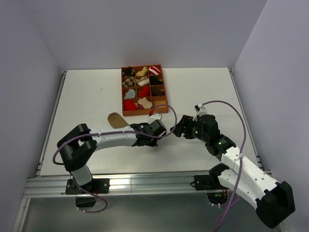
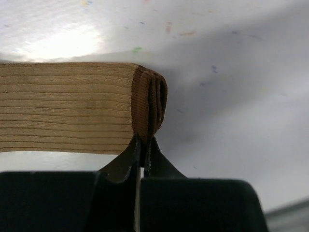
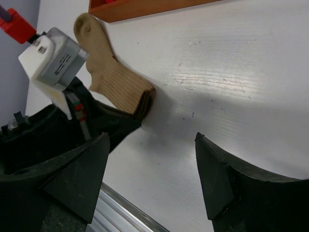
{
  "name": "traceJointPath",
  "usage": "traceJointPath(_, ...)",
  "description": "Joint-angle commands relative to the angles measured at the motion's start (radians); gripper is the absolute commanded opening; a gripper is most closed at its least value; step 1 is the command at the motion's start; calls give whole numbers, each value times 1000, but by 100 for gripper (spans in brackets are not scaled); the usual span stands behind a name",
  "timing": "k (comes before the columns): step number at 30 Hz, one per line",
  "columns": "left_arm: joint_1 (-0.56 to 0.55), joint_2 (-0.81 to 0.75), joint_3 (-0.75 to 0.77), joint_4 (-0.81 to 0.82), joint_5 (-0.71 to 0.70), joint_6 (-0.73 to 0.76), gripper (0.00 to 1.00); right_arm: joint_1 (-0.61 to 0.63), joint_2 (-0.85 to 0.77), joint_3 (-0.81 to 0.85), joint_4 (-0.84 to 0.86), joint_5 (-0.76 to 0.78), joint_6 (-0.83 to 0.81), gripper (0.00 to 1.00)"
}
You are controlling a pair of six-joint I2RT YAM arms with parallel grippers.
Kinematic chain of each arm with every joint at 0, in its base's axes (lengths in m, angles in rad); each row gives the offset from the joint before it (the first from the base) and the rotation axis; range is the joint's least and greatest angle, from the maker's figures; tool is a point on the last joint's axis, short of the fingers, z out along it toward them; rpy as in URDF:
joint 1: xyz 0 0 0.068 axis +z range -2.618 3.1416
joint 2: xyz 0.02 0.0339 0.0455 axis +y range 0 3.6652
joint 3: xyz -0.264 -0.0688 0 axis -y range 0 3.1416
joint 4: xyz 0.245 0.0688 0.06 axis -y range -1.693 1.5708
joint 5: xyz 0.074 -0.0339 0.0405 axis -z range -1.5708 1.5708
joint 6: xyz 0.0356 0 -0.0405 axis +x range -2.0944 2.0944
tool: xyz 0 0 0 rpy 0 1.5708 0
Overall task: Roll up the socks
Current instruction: Move the sock to the center of the board.
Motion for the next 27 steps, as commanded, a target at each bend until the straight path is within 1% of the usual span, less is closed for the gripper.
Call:
traceJointPath(1, 34, -102, -55, 146, 220, -37, 0, 17, 36, -13, 137, -22, 66, 78)
traceJointPath(2, 50, -114, -96, 199, 248, -51, 0, 21, 47, -16, 148, -19, 90, 77)
traceJointPath(4, 94, -139, -138, 246, 330, -85, 0, 26, 79, -33, 195, -18, 115, 74)
traceJointPath(8, 145, -150, -221, 325, 410, -125, 0, 43, 145, -52, 258, -32, 162, 71)
traceJointPath(10, 163, -156, -246, 368, 439, -154, 0, 54, 186, -59, 294, -35, 182, 67)
traceJointPath(11, 171, -159, -272, 385, 481, -165, 0, 60, 202, -62, 308, -35, 189, 66)
traceJointPath(15, 226, -173, -336, 477, 554, -217, 0, 113, 303, -61, 361, -22, 221, 59)
traceJointPath(17, 240, -176, -361, 508, 573, -241, 0, 133, 340, -61, 395, -10, 244, 57)
traceJointPath(21, 269, -194, -398, 562, 605, -275, 0, 166, 438, -76, 467, 11, 287, 45)
traceJointPath(23, 275, -193, -393, 559, 613, -268, 0, 176, 488, -75, 493, 5, 293, 41)
traceJointPath(24, 275, -193, -391, 557, 616, -262, 0, 181, 507, -69, 510, 1, 294, 36)
traceJointPath(27, 275, -194, -391, 557, 618, -255, 0, 199, 570, -41, 535, -18, 294, 32)
